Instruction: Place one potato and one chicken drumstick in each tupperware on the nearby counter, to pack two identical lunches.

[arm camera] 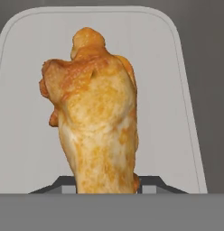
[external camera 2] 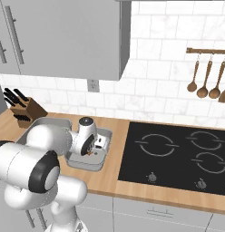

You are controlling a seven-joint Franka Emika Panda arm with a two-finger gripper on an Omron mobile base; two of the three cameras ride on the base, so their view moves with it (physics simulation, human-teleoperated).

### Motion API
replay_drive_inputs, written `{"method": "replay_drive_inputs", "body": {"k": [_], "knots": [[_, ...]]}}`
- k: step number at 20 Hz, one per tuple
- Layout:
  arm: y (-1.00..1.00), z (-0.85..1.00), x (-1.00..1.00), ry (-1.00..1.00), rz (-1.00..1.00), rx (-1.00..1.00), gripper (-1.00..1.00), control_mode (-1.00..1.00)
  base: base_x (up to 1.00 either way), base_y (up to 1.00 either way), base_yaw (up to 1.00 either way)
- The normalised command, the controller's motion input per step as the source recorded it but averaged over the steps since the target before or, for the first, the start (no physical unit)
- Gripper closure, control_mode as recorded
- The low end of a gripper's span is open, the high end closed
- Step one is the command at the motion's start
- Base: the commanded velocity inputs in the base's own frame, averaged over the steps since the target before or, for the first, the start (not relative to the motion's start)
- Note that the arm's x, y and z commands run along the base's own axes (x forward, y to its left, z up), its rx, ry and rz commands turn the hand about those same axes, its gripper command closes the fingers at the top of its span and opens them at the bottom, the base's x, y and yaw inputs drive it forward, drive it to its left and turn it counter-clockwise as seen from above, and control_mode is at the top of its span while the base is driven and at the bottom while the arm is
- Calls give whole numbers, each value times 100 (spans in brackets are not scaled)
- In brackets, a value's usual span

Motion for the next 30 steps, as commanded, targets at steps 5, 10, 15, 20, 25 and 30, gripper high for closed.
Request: {"method": "replay_drive_inputs", "body": {"k": [5, 10, 15, 20, 25, 30], "knots": [[5, -6, -2, -1, 0, 0, -100, -100, 0, 0, 0], [6, 2, -14, -2, 0, 0, -100, -100, 0, 0, 0], [8, 58, -59, -13, 0, 0, -100, -100, 0, 0, 0], [0, 100, -81, -10, 0, 0, -100, -100, 0, 0, 0], [3, 100, -93, -5, 0, 0, -100, -100, 0, 0, 0], [4, 97, -80, -3, 0, 0, -100, -100, 0, 0, 0]]}}
